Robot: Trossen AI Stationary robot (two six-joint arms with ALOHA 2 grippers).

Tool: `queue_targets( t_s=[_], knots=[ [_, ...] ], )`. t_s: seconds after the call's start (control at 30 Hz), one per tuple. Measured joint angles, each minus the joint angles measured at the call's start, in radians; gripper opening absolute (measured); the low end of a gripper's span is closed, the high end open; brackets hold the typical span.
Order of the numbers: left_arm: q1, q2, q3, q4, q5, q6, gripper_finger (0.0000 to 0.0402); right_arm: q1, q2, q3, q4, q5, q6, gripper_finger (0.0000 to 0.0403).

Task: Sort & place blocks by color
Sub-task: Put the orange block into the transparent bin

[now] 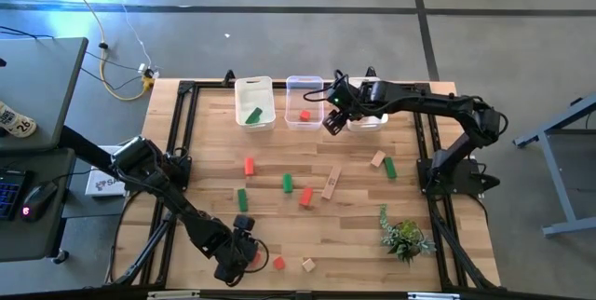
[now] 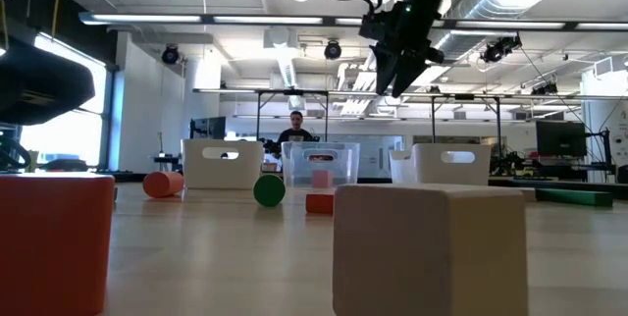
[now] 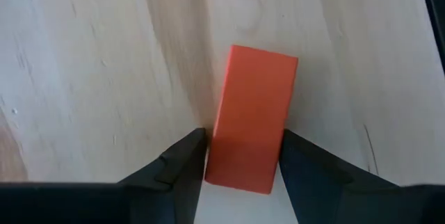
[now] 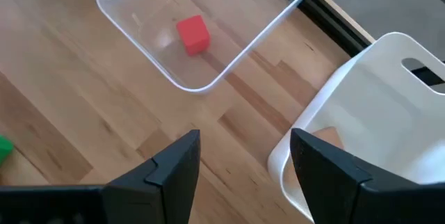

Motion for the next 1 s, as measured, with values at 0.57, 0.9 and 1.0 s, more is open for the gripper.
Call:
queue_targets(
  t_s=[0.57,0.9,1.0],
  knots=[
    [0.049,-0.033,-0.007,-0.026,-0.179,0.107,0.0100,0.077,0.000,0.000,0.055,-0.285,0.051,0.0209],
    [0.161,-0.142,-0.006,-0.036,-0.352,0.202,0.0102,0.127,0.000,0.000,0.206,-0.583,0.088,0.0209],
    [0.201,-0.174,-0.006,-0.021,-0.401,0.211,0.0102,0.152,0.000,0.000,0.247,-0.620,0.136,0.0209]
  ],
)
